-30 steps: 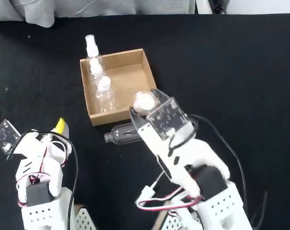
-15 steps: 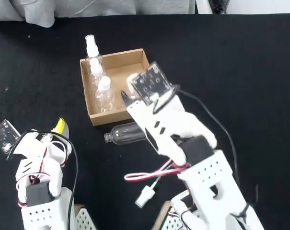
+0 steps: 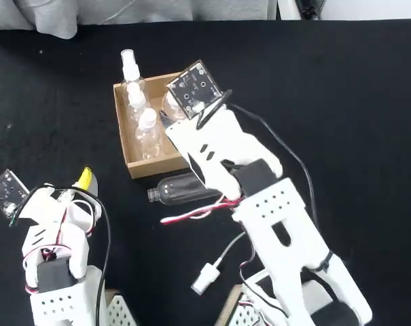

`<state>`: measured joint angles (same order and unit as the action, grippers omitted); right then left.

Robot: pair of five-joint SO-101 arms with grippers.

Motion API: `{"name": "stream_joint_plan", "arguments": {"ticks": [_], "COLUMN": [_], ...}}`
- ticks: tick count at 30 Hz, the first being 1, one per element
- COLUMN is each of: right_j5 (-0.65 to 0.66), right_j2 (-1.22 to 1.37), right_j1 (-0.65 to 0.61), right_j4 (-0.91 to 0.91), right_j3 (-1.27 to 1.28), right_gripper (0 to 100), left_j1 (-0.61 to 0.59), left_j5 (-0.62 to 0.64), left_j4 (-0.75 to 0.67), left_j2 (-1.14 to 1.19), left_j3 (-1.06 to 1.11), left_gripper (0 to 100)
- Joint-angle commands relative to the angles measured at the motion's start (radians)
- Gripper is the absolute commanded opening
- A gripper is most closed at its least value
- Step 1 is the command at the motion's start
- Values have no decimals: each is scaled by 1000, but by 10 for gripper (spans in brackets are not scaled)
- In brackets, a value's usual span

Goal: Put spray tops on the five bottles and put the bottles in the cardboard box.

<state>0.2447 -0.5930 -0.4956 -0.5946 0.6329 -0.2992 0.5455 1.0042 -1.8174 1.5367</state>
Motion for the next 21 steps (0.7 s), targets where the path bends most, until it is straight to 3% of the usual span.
{"name": "stream_joint_plan", "arguments": {"ticks": [1,9,21], "right_j5": [-9,-87,-100], "right_j2": [15,88,291], "right_j1": [37,126,133], "right_j4": [72,141,141], "right_j3": [-82,-131,-274], "right_gripper": [88,91,91], "left_j1": [-1,1,1], "left_j5": [-6,-6,-8], "left_j4": [8,8,3], "left_j2": [-8,-8,-8], "left_j3": [-12,-12,-4], "left_gripper": [188,188,188]}}
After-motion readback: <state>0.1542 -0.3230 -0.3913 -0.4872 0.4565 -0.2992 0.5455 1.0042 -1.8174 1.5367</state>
